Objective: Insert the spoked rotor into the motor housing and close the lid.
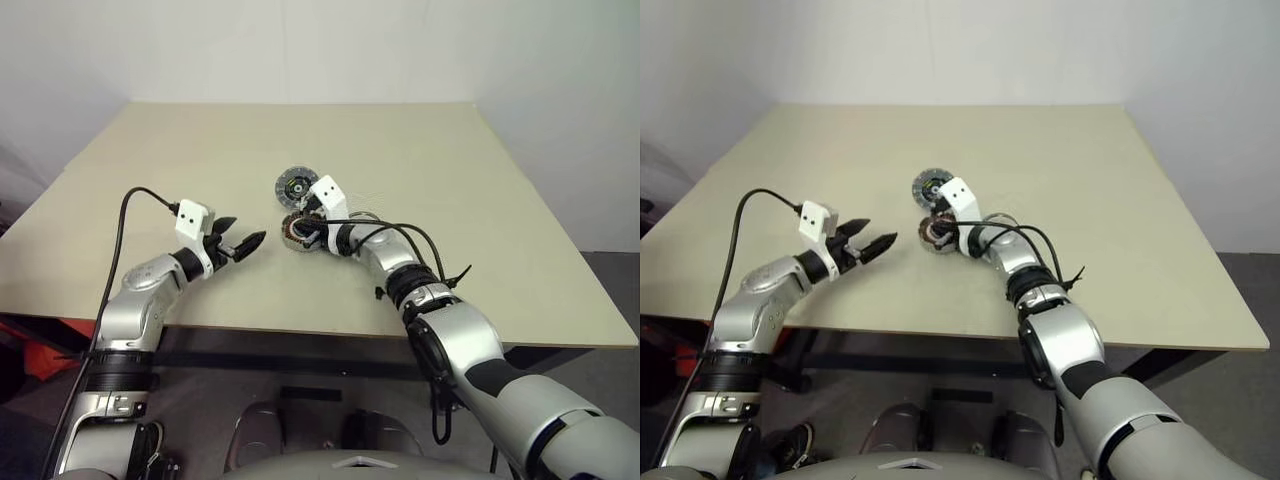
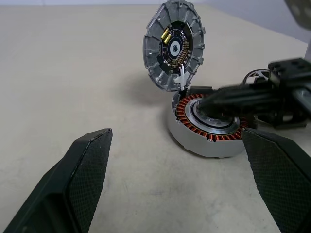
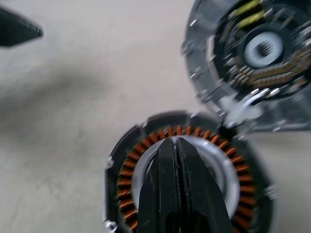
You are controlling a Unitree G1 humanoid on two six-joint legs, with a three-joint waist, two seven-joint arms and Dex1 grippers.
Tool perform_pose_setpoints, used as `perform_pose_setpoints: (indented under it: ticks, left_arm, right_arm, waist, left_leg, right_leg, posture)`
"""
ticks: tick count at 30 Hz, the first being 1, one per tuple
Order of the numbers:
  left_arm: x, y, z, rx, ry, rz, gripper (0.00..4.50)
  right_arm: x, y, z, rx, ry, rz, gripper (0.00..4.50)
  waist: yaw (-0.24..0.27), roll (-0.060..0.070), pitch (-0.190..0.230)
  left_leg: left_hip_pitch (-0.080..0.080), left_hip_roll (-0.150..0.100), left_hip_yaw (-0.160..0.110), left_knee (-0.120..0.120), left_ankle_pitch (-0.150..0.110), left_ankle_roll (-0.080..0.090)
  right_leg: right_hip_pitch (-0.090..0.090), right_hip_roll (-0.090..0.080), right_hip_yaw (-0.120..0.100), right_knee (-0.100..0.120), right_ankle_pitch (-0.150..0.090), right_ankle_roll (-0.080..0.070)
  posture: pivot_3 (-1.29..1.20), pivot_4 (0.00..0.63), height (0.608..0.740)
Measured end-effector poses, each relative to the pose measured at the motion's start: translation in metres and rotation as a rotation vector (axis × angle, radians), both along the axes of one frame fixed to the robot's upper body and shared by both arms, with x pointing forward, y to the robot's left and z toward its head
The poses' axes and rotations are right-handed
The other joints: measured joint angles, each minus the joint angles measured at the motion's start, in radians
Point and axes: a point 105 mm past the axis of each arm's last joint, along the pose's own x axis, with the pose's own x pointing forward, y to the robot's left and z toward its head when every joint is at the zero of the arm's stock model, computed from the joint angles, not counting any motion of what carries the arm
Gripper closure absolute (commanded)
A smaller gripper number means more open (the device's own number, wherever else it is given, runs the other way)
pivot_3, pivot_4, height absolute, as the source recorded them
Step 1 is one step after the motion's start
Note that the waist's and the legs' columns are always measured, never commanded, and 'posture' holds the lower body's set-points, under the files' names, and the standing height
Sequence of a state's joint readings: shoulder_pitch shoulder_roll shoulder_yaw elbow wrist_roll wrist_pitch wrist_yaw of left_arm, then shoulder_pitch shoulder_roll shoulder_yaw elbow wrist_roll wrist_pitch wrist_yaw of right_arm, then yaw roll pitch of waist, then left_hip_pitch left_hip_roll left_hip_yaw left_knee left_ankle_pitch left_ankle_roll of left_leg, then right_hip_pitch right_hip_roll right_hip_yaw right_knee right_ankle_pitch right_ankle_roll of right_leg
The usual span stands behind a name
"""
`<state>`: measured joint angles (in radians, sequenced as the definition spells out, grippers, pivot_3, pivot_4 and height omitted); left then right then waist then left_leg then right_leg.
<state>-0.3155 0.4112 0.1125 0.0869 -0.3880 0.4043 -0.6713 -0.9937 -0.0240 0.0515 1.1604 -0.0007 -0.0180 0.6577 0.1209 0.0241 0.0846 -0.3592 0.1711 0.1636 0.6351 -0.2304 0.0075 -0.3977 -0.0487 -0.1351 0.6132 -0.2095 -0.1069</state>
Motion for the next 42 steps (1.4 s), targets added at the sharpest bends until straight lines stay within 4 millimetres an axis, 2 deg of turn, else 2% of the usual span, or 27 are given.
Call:
perform_pose_setpoints:
  ticks: [5, 14, 16, 20, 22, 25, 27, 30, 37, 42]
  left_arm:
    - [0.001, -0.002, 0.002, -0.003, -0.006, -0.005, 0.0]
    - [0.001, -0.002, 0.003, -0.002, -0.008, -0.005, 0.0]
    - [0.001, -0.002, 0.003, -0.002, -0.008, -0.005, 0.0]
    - [-0.001, -0.001, -0.002, -0.004, 0.005, 0.001, 0.0]
    - [-0.001, -0.002, -0.003, -0.008, 0.007, -0.001, 0.0]
    - [-0.001, -0.005, -0.003, -0.015, 0.008, -0.005, 0.0]
    - [0.0, -0.008, -0.003, -0.019, 0.007, -0.013, 0.0]
    - [0.001, -0.012, -0.002, -0.024, 0.004, -0.025, 0.0]
    - [0.001, -0.013, -0.005, -0.023, 0.015, -0.029, 0.0]
    - [0.001, -0.013, -0.005, -0.022, 0.016, -0.032, 0.0]
  right_arm:
    - [0.009, 0.001, 0.024, 0.015, -0.06, -0.008, 4.44]
    - [0.012, -0.005, 0.022, 0.011, -0.057, -0.036, 4.44]
    - [0.015, -0.017, 0.023, 0.015, -0.042, -0.062, 4.44]
    - [0.026, -0.067, 0.03, -0.005, -0.038, -0.154, 4.44]
    - [0.029, -0.093, 0.038, -0.022, -0.041, -0.186, 4.07]
    - [0.03, -0.129, 0.046, -0.04, -0.033, -0.241, 3.23]
    - [0.029, -0.147, 0.048, -0.04, -0.014, -0.28, 3.23]
    - [0.018, -0.164, 0.041, -0.008, 0.069, -0.269, 3.23]
    - [-0.034, -0.184, -0.009, 0.108, 0.417, -0.202, 3.23]
    - [-0.038, -0.186, -0.013, 0.123, 0.463, -0.212, 3.23]
  waist:
    - [0.0, 0.0, 0.0]
    - [0.0, 0.0, 0.0]
    - [0.003, 0.0, 0.0]
    - [0.006, 0.0, 0.0]
    - [0.006, 0.0, 0.0]
    - [0.006, 0.0, 0.0]
    - [0.005, 0.0, 0.0]
    - [0.006, 0.0, 0.0]
    - [0.014, 0.0, 0.0]
    - [0.015, 0.0, 0.0]
  left_leg:
    - [0.0, 0.0, 0.0, 0.0, 0.0, 0.0]
    - [-0.001, 0.0, 0.0, 0.0, 0.0, 0.0]
    - [-0.001, 0.0, 0.0, 0.0, 0.0, 0.0]
    - [-0.001, 0.0, 0.001, 0.0, 0.0, 0.0]
    - [-0.002, 0.0, 0.001, 0.0, 0.0, 0.0]
    - [-0.004, 0.0, 0.001, 0.0, 0.002, 0.004]
    - [-0.005, 0.0, 0.001, 0.0, 0.002, 0.004]
    - [-0.007, 0.0, 0.001, -0.001, 0.001, 0.005]
    - [-0.008, 0.0, 0.001, -0.001, 0.001, 0.006]
    - [-0.007, 0.0, 0.001, -0.001, 0.002, 0.005]
  right_leg:
    - [0.0, 0.0, 0.0, 0.0, 0.0, 0.0]
    - [-0.001, 0.0, 0.0, 0.0, 0.0, 0.0]
    - [-0.001, 0.0, 0.0, 0.0, 0.0, 0.0]
    - [-0.001, 0.0, 0.0, -0.001, 0.0, 0.0]
    - [-0.001, 0.0, 0.0, -0.001, 0.0, 0.0]
    - [-0.001, 0.0, 0.0, -0.001, 0.0, 0.0]
    - [-0.002, 0.0, 0.0, -0.001, 0.0, 0.0]
    - [-0.002, 0.0, 0.0, -0.002, 0.0, 0.001]
    - [-0.003, 0.0, -0.001, -0.005, 0.0, 0.002]
    - [-0.003, 0.0, -0.002, -0.005, 0.0, 0.002]
  posture:
    - [0.0, 0.0, 0.74]
    - [0.0, 0.0, 0.74]
    - [0.0, 0.0, 0.74]
    - [0.0, 0.0, 0.74]
    - [0.0, 0.0, 0.74]
    - [0.0, 0.0, 0.74]
    - [0.0, 0.0, 0.74]
    - [0.0, 0.0, 0.74]
    - [0.0, 0.0, 0.74]
    - [0.0, 0.0, 0.74]
